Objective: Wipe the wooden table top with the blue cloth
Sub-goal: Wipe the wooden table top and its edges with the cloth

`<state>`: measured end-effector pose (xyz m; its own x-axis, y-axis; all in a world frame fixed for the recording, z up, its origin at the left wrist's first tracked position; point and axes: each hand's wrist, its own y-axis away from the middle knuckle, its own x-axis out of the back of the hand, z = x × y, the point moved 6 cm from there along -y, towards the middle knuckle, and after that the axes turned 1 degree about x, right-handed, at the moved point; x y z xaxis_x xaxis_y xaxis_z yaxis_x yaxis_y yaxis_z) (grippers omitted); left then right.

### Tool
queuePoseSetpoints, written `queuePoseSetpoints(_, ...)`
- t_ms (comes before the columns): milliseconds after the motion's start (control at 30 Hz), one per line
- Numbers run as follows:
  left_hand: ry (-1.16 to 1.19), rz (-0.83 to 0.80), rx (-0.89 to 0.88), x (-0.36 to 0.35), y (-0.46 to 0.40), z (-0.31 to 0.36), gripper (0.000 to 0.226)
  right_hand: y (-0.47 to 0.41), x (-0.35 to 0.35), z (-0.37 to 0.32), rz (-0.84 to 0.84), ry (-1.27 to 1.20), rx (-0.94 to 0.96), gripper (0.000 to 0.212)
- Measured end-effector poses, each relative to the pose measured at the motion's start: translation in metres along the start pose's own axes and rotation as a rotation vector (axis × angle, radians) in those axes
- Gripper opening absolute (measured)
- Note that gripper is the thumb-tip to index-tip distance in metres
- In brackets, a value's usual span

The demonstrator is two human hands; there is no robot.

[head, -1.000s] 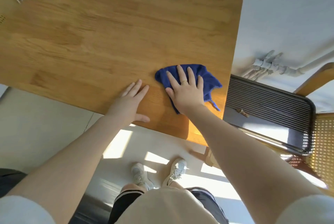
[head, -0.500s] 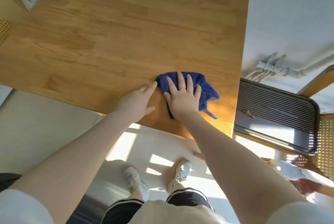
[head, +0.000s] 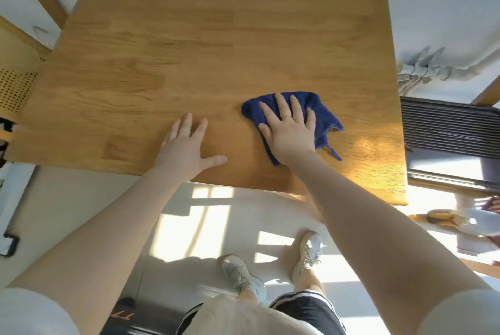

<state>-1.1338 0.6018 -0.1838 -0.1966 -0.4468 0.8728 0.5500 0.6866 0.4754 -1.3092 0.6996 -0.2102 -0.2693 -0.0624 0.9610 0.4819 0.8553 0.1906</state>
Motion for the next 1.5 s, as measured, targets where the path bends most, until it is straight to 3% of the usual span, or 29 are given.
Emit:
queuePoseSetpoints(67, 0.050, -0.001, 0.018, -0.001, -0.004, -0.009, 0.109, 0.002, -0.002, -0.002, 0.044, 0.002, -0.046, 0.049)
queuePoseSetpoints(167, -0.078, 0.031, -0.030, -0.004, -0.009, -0.012, 0.115, 0.043, -0.015, -0.020, 0.142, 0.050, 0.018, 0.049)
queuePoseSetpoints(333, -0.214, 0.090, -0.064, -0.002, -0.015, -0.012, 0.114, 0.070, -0.029, -0.044, 0.098, 0.086, 0.144, 0.047)
queuePoseSetpoints(600, -0.080, 0.086, -0.072, -0.005, -0.016, -0.012, 0.113, -0.034, -0.004, -0.044, 0.045, -0.010, -0.151, 0.049)
queuePoseSetpoints(833, -0.034, 0.145, -0.101, -0.006, -0.015, -0.016, 0.111, 0.051, -0.028, -0.069, 0.099, 0.135, 0.097, 0.050)
queuePoseSetpoints(967, -0.033, 0.161, -0.130, -0.006, -0.017, -0.015, 0.112, 0.027, -0.021, -0.068, 0.056, 0.137, 0.155, 0.050)
queuePoseSetpoints(1167, -0.009, 0.141, -0.115, -0.007, -0.017, -0.015, 0.112, -0.028, -0.011, -0.073, 0.030, 0.032, -0.066, 0.050)
queuePoseSetpoints(1300, 0.011, 0.065, -0.155, -0.007, -0.012, -0.015, 0.112, 0.026, -0.029, -0.099, 0.096, 0.142, 0.101, 0.055)
queuePoseSetpoints(1400, 0.096, -0.023, -0.172, -0.003, -0.004, -0.034, 0.122, 0.048, -0.036, -0.102, 0.021, 0.168, 0.236, 0.054)
queuePoseSetpoints(1500, 0.099, 0.008, -0.094, 0.009, 0.004, -0.063, 0.118, 0.034, -0.031, -0.104, -0.020, 0.170, 0.396, 0.050)
